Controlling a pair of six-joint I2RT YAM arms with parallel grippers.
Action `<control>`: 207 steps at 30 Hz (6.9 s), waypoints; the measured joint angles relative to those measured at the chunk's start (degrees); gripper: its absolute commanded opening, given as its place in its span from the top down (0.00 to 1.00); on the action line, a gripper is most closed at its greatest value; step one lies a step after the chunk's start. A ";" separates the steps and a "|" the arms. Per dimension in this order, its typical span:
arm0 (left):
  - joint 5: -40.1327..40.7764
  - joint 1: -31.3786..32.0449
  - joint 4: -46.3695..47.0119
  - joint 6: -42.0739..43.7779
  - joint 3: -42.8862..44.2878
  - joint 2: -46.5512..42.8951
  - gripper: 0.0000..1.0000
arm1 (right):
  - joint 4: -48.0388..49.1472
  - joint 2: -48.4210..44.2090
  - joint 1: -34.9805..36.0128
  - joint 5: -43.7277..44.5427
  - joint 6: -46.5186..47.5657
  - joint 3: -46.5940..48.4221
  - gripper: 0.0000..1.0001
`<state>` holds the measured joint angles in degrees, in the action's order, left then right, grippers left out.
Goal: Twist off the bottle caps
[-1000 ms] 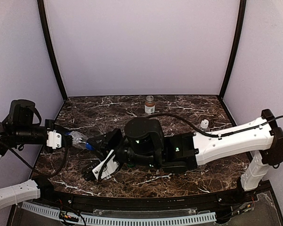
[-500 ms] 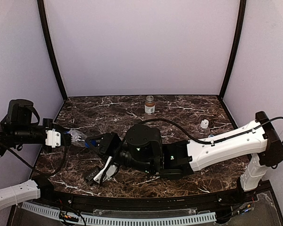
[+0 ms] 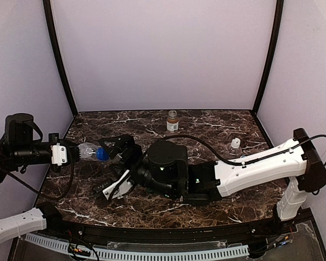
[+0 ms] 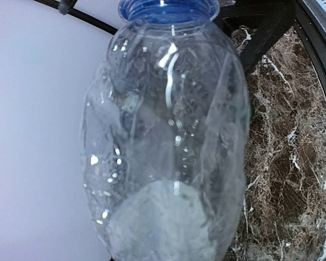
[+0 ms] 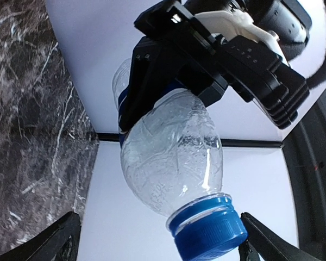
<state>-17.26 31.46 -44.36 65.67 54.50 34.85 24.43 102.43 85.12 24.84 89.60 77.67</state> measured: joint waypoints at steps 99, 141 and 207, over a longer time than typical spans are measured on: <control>1.38 2.78 3.61 6.69 -8.46 -0.42 0.76 | 3.96 -3.74 1.86 -2.12 17.77 -10.38 1.00; 8.72 -3.98 23.34 -30.12 -6.54 -3.32 0.71 | -81.40 23.74 -21.38 -21.44 -94.73 24.76 1.00; -21.00 -4.66 18.47 -38.10 -2.91 -2.25 0.07 | -20.44 4.63 -11.76 -42.77 -86.16 31.30 1.00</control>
<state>-38.26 26.81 -25.89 27.57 51.59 32.60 3.99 107.07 73.36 -17.93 3.44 108.97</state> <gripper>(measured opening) 0.609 0.271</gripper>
